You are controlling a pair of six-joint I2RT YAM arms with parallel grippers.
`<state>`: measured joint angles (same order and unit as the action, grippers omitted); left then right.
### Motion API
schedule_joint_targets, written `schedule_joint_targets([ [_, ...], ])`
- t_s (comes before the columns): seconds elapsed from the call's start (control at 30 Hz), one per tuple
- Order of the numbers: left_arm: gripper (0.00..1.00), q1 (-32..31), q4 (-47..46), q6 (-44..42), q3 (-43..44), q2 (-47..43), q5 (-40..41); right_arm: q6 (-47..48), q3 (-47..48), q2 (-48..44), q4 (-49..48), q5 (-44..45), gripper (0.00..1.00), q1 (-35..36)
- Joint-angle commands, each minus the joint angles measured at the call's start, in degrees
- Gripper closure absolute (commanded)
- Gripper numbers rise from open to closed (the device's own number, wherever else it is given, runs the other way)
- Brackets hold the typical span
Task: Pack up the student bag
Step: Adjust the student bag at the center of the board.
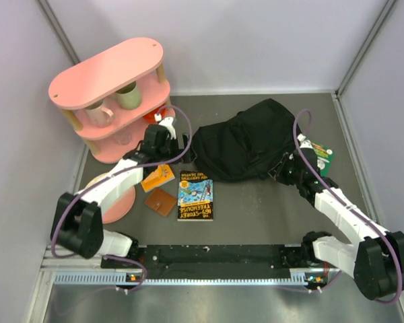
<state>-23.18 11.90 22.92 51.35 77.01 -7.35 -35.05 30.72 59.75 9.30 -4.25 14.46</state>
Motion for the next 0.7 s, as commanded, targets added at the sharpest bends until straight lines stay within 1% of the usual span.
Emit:
schedule_joint_targets([
  [0.0, 0.01, -0.6, -8.9, 3.3, 7.4, 7.2, -4.3, 0.0, -0.2, -2.0, -1.0, -2.3, 1.0, -0.3],
  [0.13, 0.01, -1.2, -9.2, 5.0, 12.4, 12.8, -6.6, -0.1, -0.9, -3.0, -1.0, -3.0, 1.0, -0.3],
  [0.27, 0.01, -1.3, -6.7, 4.8, 18.5, 19.7, -9.3, 0.1, -1.2, -3.5, -0.8, -3.0, 1.0, -0.3],
  [0.4, 0.01, -1.3, -4.3, 3.2, 20.4, 24.6, -10.2, 0.2, -0.9, -3.3, -0.8, -3.2, 1.0, -0.3],
  [0.57, 0.02, -1.3, -1.0, -0.1, 20.5, 26.6, -9.2, 0.7, 0.0, -2.1, -0.8, -2.9, 1.0, -0.3],
  [0.6, 0.03, -1.3, -0.7, -0.6, 20.5, 26.9, -9.0, 0.7, 0.1, -1.7, -0.8, -2.9, 1.0, -0.3],
  [0.63, 0.1, -1.3, -0.4, -1.5, 20.5, 27.1, -8.8, 0.8, 0.6, -1.3, -0.8, -3.0, 1.0, -0.2],
  [0.67, 0.2, -1.2, 0.4, -1.8, 20.7, 27.5, -8.8, 0.9, 0.7, -0.5, -0.9, -3.0, 1.0, -0.3],
])
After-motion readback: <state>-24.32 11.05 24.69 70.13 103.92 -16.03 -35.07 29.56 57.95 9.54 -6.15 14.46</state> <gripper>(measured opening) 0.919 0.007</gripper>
